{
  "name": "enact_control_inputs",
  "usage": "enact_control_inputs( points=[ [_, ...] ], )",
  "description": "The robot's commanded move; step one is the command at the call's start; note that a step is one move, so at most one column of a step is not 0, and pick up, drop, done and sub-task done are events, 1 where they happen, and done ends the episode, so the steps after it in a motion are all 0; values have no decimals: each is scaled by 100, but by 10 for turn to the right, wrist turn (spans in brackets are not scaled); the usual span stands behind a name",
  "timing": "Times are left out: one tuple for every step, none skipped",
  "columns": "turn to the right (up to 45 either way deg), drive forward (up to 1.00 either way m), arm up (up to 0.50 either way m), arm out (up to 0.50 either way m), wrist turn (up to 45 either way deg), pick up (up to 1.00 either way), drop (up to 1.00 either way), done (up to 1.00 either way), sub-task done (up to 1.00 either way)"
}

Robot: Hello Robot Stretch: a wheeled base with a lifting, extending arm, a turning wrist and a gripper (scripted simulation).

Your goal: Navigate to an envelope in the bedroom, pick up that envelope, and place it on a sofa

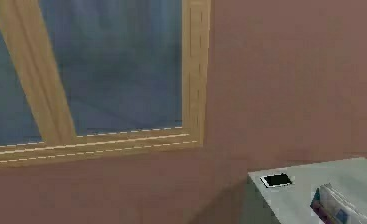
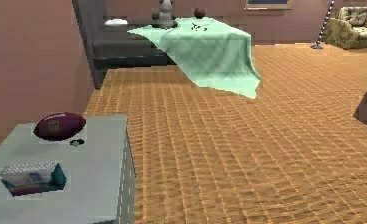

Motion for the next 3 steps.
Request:
enact_control_inputs(
  points=[
    [-390,0,0,0,0,0,0,0,0],
    [0,0,50,0,0,0,0,0,0],
    [0,0,26,0,0,0,0,0,0]
  ],
)
